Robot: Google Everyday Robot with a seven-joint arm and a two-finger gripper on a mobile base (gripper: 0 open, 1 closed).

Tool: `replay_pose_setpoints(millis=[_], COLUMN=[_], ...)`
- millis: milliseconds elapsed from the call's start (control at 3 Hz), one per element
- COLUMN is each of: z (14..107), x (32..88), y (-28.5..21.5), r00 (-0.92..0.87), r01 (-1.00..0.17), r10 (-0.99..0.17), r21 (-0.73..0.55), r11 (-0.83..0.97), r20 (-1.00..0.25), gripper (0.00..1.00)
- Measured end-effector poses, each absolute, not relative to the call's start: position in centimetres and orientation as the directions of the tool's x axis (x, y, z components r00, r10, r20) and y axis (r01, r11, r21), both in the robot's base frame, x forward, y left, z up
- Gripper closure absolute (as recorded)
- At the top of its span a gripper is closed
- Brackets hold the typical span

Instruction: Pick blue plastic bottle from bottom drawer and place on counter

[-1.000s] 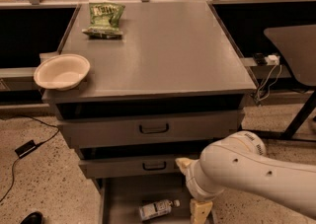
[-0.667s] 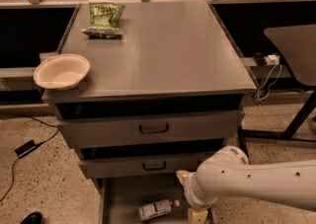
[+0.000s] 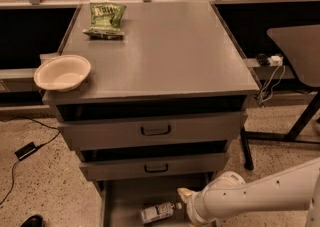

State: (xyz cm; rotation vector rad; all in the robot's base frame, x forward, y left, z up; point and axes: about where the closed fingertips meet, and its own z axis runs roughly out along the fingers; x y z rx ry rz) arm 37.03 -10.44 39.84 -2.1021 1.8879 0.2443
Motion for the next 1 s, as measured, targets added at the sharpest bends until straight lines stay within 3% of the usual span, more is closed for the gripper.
replay_pose_setpoints(millis=[333, 1000], z=[39.8, 31.2], x=[37.0, 39.3], y=[-10.4, -8.9], r00=[0.12, 0.197], r01=[-0.99, -0.976], r10=[-0.938, -0.891], r21=[-0.111, -0.164], r11=[-0.088, -0.141], r20=[-0.325, -0.41], gripper=[0.0, 0.0])
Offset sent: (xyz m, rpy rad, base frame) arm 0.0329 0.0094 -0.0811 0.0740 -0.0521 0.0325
